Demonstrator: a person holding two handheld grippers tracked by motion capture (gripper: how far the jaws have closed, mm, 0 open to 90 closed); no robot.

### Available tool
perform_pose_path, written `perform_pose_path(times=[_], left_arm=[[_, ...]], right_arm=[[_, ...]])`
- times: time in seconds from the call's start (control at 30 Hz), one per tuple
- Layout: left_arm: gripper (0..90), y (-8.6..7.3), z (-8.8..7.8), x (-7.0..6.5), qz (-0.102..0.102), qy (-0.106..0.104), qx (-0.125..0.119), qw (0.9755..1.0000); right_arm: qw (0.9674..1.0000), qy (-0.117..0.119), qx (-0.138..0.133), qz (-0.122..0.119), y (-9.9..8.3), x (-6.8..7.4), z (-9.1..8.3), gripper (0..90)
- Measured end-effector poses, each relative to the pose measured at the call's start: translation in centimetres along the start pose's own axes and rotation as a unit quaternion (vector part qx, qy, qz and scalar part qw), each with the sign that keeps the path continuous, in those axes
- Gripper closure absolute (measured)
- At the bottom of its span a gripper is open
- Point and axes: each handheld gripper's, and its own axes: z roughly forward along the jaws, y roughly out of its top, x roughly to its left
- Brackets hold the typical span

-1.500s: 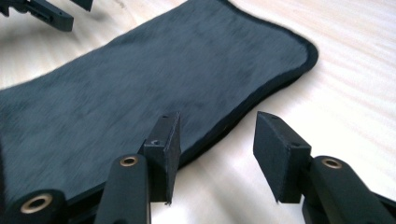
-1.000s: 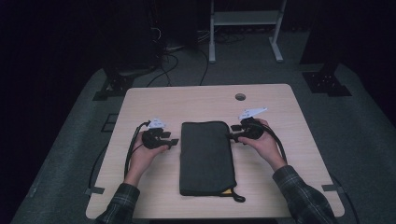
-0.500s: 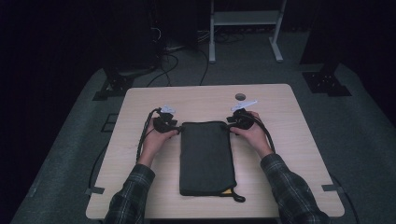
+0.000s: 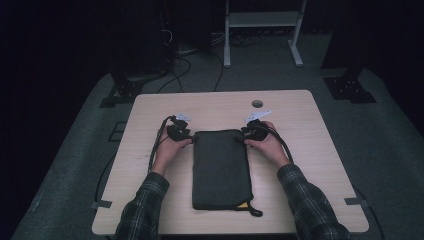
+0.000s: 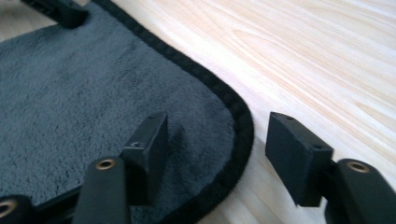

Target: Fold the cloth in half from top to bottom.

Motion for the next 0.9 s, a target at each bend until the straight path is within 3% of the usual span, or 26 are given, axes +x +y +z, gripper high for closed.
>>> perform_pose_path(times=[0.1, 0.3, 0.37, 0.47, 0.63, 0.7, 0.9], left_arm=[[52.1, 0.0, 0.0, 0.0, 0.002, -0.015, -0.003, 0.9999], [80.8, 0.2, 0.0, -0.4, -0.010, -0.048, 0.004, 0.9988], [84.7, 0.2, 0.0, -0.4, -0.015, -0.051, 0.004, 0.9986], [87.2, 0.3, -0.1, -0.6, -0.018, -0.047, 0.009, 0.9987], [88.0, 0.3, -0.1, -0.5, -0.032, -0.045, 0.005, 0.9985], [88.3, 0.4, -0.5, -0.2, -0.044, -0.047, -0.007, 0.9979], [88.3, 2.1, -2.3, 0.1, -0.036, -0.035, -0.040, 0.9979]], right_arm=[[0.9998, 0.010, 0.008, -0.017, 0.3, 0.1, 0.2, 47.2], [0.9995, 0.028, 0.015, -0.005, 0.5, 0.1, 0.0, 68.1], [0.9994, 0.030, 0.017, -0.002, 0.5, 0.1, 0.0, 70.3], [0.9991, 0.032, 0.026, 0.004, 0.7, 0.4, 0.0, 77.8], [0.9991, 0.021, 0.035, 0.010, 0.9, 0.8, 0.0, 80.2], [0.9990, 0.009, 0.042, 0.012, 1.3, 0.8, 0.0, 81.2], [0.9994, 0.004, 0.022, 0.025, 2.7, 0.3, -0.7, 81.5]])
